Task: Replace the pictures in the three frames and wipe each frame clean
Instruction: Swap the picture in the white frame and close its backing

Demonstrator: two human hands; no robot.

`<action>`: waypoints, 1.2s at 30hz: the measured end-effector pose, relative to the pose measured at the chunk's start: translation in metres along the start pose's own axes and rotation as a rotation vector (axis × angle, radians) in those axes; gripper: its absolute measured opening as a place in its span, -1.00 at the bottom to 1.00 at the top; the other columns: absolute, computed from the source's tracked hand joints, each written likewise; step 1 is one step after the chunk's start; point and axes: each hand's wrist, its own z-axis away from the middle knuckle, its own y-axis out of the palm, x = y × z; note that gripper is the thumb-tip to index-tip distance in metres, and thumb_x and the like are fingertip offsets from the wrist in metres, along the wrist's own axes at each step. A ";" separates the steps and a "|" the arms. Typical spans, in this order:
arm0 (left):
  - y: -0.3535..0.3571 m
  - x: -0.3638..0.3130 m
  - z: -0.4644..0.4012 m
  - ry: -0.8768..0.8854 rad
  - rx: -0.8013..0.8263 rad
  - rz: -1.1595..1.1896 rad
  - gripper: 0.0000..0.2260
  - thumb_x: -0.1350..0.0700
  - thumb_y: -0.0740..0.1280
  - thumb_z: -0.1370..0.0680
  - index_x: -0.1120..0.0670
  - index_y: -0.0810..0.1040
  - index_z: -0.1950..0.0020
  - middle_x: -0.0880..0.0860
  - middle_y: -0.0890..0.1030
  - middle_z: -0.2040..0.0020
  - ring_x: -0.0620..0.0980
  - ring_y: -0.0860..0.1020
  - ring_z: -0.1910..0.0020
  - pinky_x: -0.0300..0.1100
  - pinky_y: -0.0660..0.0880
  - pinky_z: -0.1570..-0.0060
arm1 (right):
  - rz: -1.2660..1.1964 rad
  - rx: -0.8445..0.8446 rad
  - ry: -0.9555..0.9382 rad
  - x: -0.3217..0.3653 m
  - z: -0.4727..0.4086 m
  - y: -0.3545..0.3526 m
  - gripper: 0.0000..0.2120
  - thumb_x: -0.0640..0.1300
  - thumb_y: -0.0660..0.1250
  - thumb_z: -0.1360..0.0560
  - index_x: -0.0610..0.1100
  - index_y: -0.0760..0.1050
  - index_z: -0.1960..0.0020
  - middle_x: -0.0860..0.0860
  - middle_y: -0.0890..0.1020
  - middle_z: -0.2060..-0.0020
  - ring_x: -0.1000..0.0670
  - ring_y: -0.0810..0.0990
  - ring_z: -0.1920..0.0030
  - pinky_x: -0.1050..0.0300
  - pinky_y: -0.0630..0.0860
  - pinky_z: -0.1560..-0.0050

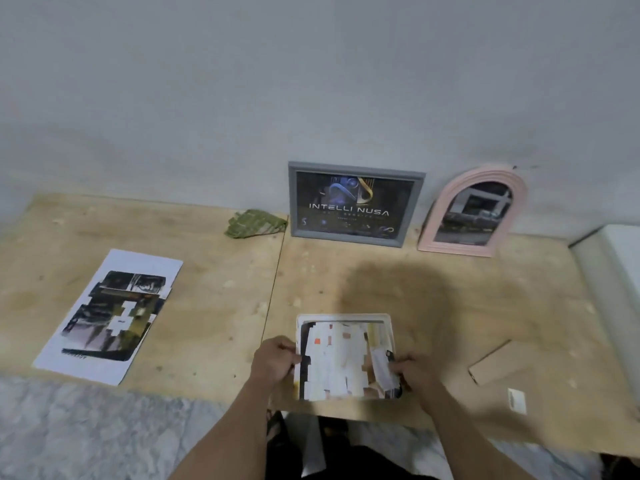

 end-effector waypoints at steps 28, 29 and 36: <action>0.058 -0.016 -0.005 0.439 -0.075 -1.107 -0.44 -0.09 0.20 -0.59 0.02 0.15 -0.55 0.02 0.02 -0.61 0.13 0.14 -0.49 0.01 0.26 -0.37 | 1.200 -0.123 -0.582 0.013 -0.018 0.038 -0.39 0.06 0.23 -0.46 0.03 0.15 -0.48 -0.04 0.14 -0.47 -0.14 0.20 -0.40 -0.09 0.24 -0.32; 0.058 -0.016 -0.005 0.440 -0.079 -1.102 -0.44 -0.09 0.20 -0.59 0.03 0.16 -0.54 0.02 0.03 -0.61 0.12 0.14 -0.49 0.01 0.26 -0.37 | 1.200 -0.130 -0.587 0.013 -0.019 0.038 -0.39 0.06 0.23 -0.46 0.02 0.17 -0.47 -0.04 0.16 -0.47 -0.14 0.22 -0.39 -0.09 0.25 -0.31; 0.052 -0.016 -0.004 0.496 -0.106 -1.038 -0.50 -0.11 0.20 -0.58 0.01 0.27 -0.49 -0.02 0.12 -0.58 0.08 0.24 -0.44 -0.03 0.29 -0.34 | 1.129 -0.195 -0.572 0.012 -0.010 0.040 -0.46 0.02 0.18 -0.50 0.01 0.18 -0.46 -0.06 0.21 -0.41 -0.14 0.26 -0.34 -0.07 0.23 -0.30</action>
